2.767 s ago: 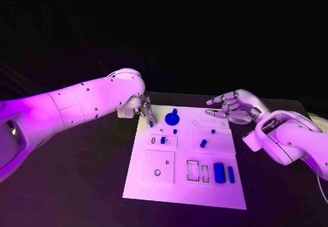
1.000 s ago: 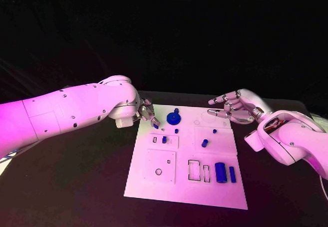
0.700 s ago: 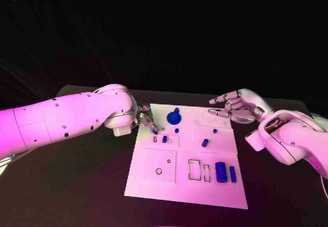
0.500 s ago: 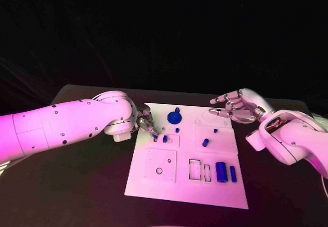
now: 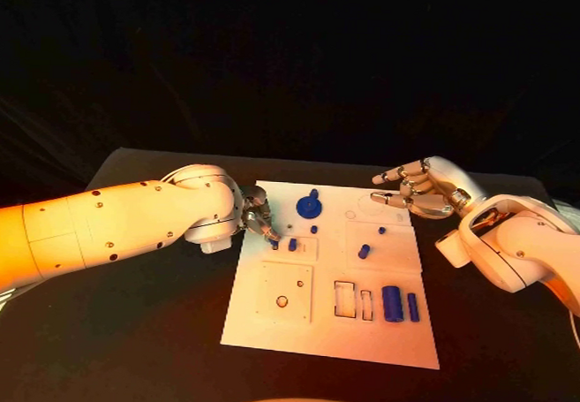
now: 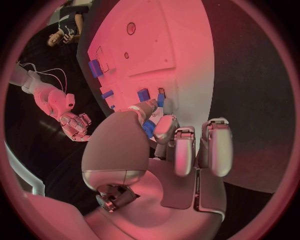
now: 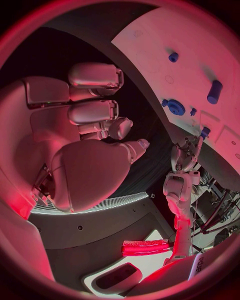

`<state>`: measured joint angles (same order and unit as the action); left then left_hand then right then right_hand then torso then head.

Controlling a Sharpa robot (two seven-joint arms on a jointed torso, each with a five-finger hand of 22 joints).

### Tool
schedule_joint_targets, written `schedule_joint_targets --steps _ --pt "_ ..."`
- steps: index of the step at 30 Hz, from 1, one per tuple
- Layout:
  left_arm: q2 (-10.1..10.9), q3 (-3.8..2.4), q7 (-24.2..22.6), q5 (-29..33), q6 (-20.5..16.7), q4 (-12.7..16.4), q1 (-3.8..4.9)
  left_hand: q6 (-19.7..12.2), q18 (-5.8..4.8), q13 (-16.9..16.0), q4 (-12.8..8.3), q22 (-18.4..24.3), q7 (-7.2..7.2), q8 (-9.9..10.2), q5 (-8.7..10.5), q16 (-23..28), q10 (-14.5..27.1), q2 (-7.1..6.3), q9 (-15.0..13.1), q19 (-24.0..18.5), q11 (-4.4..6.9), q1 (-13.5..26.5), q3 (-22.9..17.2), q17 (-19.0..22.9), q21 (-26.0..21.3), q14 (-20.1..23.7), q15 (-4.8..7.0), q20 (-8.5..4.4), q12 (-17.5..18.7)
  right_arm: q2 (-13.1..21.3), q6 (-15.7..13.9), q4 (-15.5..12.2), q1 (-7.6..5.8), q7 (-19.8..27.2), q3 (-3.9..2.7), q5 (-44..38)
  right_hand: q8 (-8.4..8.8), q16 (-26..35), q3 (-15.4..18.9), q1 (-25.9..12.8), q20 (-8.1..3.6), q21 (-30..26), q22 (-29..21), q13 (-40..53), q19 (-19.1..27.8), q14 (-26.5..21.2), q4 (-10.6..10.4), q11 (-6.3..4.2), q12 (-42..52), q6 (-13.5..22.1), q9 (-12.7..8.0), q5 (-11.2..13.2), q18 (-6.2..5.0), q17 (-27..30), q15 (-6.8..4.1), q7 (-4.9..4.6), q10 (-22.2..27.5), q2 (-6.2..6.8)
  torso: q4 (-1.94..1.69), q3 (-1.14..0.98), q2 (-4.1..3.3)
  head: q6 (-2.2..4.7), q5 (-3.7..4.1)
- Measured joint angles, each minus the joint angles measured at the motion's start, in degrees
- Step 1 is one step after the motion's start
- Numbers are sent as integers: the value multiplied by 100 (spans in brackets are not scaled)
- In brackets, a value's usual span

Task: Assemble the parts on the task board

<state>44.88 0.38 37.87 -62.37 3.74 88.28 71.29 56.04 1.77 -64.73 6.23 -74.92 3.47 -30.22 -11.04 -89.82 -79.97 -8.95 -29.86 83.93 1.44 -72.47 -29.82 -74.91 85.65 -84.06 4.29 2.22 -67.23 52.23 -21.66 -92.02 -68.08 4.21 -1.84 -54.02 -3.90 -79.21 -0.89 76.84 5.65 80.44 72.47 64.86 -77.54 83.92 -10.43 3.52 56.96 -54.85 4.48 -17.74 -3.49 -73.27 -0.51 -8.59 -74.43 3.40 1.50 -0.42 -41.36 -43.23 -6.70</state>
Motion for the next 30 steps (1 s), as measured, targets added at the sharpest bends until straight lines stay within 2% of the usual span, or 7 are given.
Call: schedule_joint_targets --steps 8,20,30 --pt "0 0 8 -38 59 13 0 10 0 9 -13 0 -6 -29 0 0 0 -14 1 0 0 15 -13 0 0 0 0 0 0 0 3 0 2 0 1 0 0 0 0 0 0 0 0 0 0 0 0 0 0 0 -1 0 0 0 0 0 0 0 2 -3 -1 -16 -4" --pt "10 0 22 -63 218 53 -4 60 0 13 -23 1 1 -27 -221 0 -42 -98 -12 0 1 65 -87 1 0 0 0 0 0 4 9 -2 3 1 1 1 0 0 0 0 0 0 0 0 0 0 0 0 0 0 -1 0 0 0 0 0 0 0 1 -3 1 -24 -1" --pt "4 -4 35 -82 280 58 -2 60 0 13 -23 1 1 -25 -260 0 -42 -127 -11 0 1 66 -87 1 0 0 0 0 0 2 12 -2 4 2 1 1 0 0 0 0 0 0 0 0 0 0 0 0 0 0 -1 0 0 0 0 0 0 0 0 -2 1 -34 0"
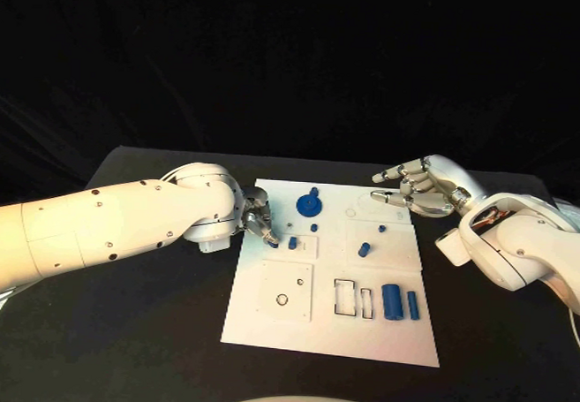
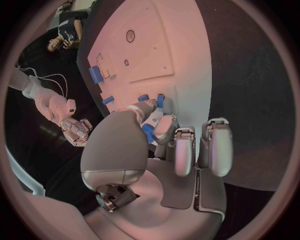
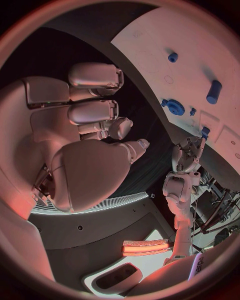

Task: Assemble the parts on the task board

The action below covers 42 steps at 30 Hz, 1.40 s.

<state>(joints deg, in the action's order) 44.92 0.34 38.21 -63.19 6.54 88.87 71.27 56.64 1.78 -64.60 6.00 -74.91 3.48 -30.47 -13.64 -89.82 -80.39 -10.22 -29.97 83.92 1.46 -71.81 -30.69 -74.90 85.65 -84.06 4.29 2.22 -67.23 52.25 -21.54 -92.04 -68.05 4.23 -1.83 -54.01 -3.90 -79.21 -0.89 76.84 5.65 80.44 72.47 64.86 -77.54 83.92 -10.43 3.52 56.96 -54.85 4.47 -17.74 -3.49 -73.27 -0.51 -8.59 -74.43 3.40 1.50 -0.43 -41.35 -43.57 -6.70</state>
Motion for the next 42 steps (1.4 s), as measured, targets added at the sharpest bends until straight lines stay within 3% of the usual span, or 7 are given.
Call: schedule_joint_targets --steps 8,15,22,28,42 --pt "-86 -5 49 -9 62 -90 11 10 0 -14 -23 0 7 0 -27 0 0 -27 -12 0 -1 27 -53 0 0 0 0 0 0 -2 1 -2 1 1 0 0 0 0 0 0 0 0 0 0 0 0 0 0 0 0 0 0 0 0 0 0 0 0 -3 -1 1 -16 -8" --pt "-173 25 123 -5 120 -216 28 30 0 -13 -19 0 -10 -1 -54 0 1 -25 -13 0 -2 29 -94 0 0 0 0 0 0 4 2 -10 1 1 0 0 0 0 0 0 0 0 0 0 0 0 0 0 0 0 0 0 0 0 0 0 0 0 7 -2 1 -28 -9" --pt "-218 30 152 32 162 -286 24 39 0 -10 -7 0 -1 -1 -128 0 -47 84 -54 0 26 160 -149 0 0 0 0 0 0 16 3 -16 1 1 0 0 0 0 0 0 0 0 0 0 0 0 0 0 0 0 0 0 0 0 0 0 0 0 4 -3 1 -43 15" --pt "-241 30 166 65 186 -318 25 41 0 -23 -48 0 0 -1 -138 0 -73 79 -80 21 51 277 -221 -4 22 20 20 -21 -1 18 5 -20 1 1 0 0 0 32 17 0 0 0 0 0 0 0 -16 0 0 -20 -1 -23 0 0 0 20 0 0 0 -4 1 -49 20" --pt "-286 36 199 85 162 -334 19 130 0 -298 -147 1 -54 -2 -138 0 -173 84 -126 0 112 490 -320 -3 89 17 62 -41 -250 15 11 -16 1 0 1 0 0 32 16 0 0 0 0 0 0 0 -16 0 0 -20 4 -23 0 0 0 20 0 0 -2 -3 4 -49 20"
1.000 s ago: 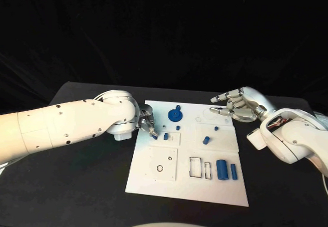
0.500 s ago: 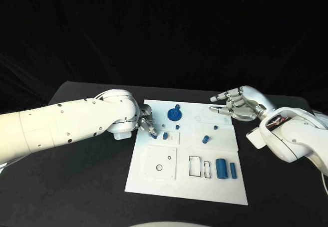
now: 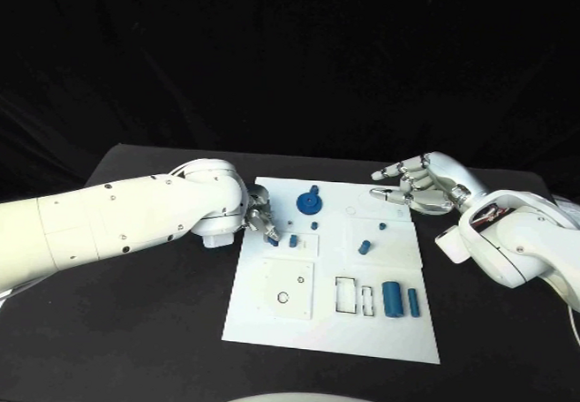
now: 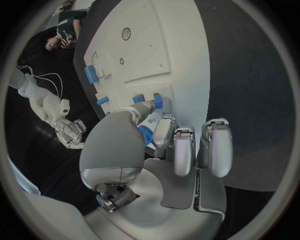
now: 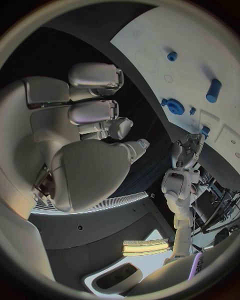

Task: Assemble the parts on the task board

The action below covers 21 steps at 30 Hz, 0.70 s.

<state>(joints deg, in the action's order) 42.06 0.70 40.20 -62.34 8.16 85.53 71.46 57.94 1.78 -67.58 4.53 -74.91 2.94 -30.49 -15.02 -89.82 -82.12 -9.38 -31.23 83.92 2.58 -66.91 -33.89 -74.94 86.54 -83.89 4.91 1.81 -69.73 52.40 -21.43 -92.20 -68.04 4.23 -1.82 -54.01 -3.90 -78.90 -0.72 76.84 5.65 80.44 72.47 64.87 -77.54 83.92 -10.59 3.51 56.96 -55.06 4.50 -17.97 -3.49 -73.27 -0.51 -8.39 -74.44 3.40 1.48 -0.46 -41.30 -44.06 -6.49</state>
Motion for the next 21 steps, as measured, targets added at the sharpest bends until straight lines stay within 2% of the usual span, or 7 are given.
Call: schedule_joint_targets --steps 7,12,15,21 --pt "-21 5 0 27 -57 18 -7 72 0 -109 -12 0 -49 -7 -40 0 -38 -46 -33 21 36 47 -11 0 37 -19 22 -21 -108 -1 4 3 0 0 0 0 0 0 0 0 0 0 -6 0 0 0 0 0 0 0 0 0 0 0 0 0 0 0 4 0 -1 6 7" --pt "-38 8 -1 30 -93 16 -12 136 0 -182 -14 0 -69 -8 -40 0 -93 18 -35 1 49 201 -12 1 57 -19 22 -41 -169 -1 7 4 1 0 0 0 0 0 16 1 0 0 -6 -1 0 0 16 0 0 0 -1 -34 0 0 0 0 0 -1 3 -1 -4 -3 10" --pt "-44 9 -1 30 -105 11 -14 157 0 -223 -112 0 -51 -8 -39 0 -94 105 -35 1 50 348 -111 1 66 -8 33 -41 -184 0 9 4 1 0 0 0 0 0 16 23 0 -21 -6 -7 0 0 16 0 0 0 -1 -67 0 0 0 0 0 -23 2 -2 -3 -13 11" --pt "-57 11 -1 30 -108 -4 -17 167 0 -256 -47 0 -59 -8 -39 0 -122 174 -35 22 59 445 -78 1 66 1 42 -61 -216 -5 12 8 3 0 0 0 0 0 16 23 0 -21 -6 -7 0 0 16 0 0 0 -1 -101 0 0 0 0 0 -23 2 -3 -3 -16 14"
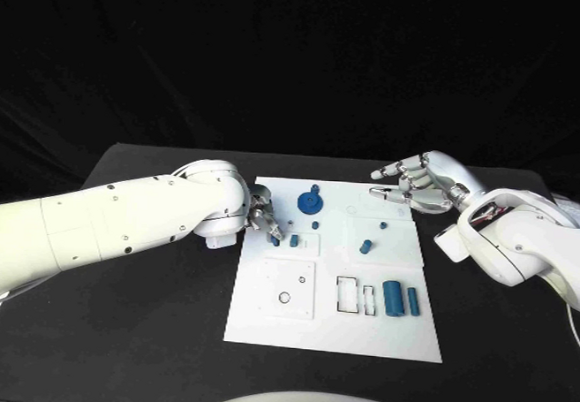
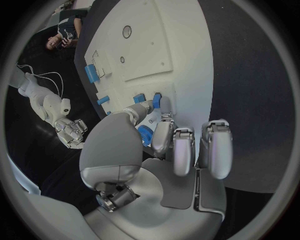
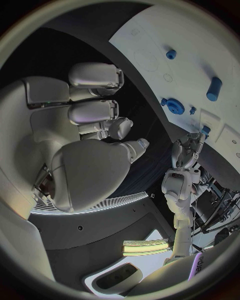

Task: Assemble the parts on the task board

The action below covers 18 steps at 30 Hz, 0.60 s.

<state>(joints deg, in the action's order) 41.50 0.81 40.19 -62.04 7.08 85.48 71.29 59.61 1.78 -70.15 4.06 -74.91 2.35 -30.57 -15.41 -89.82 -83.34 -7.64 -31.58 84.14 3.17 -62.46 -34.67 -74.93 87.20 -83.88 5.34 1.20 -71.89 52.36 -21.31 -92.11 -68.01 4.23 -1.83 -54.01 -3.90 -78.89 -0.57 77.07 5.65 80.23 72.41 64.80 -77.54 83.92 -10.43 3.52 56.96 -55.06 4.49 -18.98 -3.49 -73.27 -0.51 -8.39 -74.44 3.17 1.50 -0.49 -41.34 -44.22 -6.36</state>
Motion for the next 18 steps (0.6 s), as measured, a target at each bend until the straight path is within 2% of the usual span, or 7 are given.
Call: schedule_joint_targets --steps 5,6,12,18 --pt "-17 11 2 6 26 -13 -10 49 0 -12 30 0 -9 1 0 0 -1 1 10 0 0 44 30 0 0 0 0 0 0 -1 4 3 0 0 0 0 0 0 0 0 0 0 0 -8 0 0 0 0 0 0 0 -23 0 0 0 0 0 0 2 0 0 1 2" --pt "-23 18 2 12 48 -13 -19 126 0 -14 54 0 -64 0 0 0 -7 0 13 0 4 45 54 0 0 -10 10 0 0 -1 5 4 1 0 0 0 0 0 0 0 0 0 0 -8 0 0 0 0 0 0 0 -23 0 0 0 0 0 0 2 0 0 1 2" --pt "-28 15 4 20 173 -29 -20 277 0 -21 161 0 -173 54 0 0 -53 -30 5 -21 32 212 164 1 0 -20 20 -20 0 -1 13 6 2 0 0 1 0 0 0 0 0 0 0 -8 0 0 0 0 0 0 -1 -23 0 0 0 0 0 0 -1 3 -1 -9 7" --pt "-40 18 4 24 285 -46 -23 357 -1 -44 312 0 -238 52 -6 0 -51 -61 0 -21 34 429 395 1 0 -20 20 -20 0 0 19 6 2 0 0 1 0 0 0 0 0 0 0 -14 0 0 0 0 0 0 -1 -54 0 6 0 0 0 0 -3 3 0 -17 8"
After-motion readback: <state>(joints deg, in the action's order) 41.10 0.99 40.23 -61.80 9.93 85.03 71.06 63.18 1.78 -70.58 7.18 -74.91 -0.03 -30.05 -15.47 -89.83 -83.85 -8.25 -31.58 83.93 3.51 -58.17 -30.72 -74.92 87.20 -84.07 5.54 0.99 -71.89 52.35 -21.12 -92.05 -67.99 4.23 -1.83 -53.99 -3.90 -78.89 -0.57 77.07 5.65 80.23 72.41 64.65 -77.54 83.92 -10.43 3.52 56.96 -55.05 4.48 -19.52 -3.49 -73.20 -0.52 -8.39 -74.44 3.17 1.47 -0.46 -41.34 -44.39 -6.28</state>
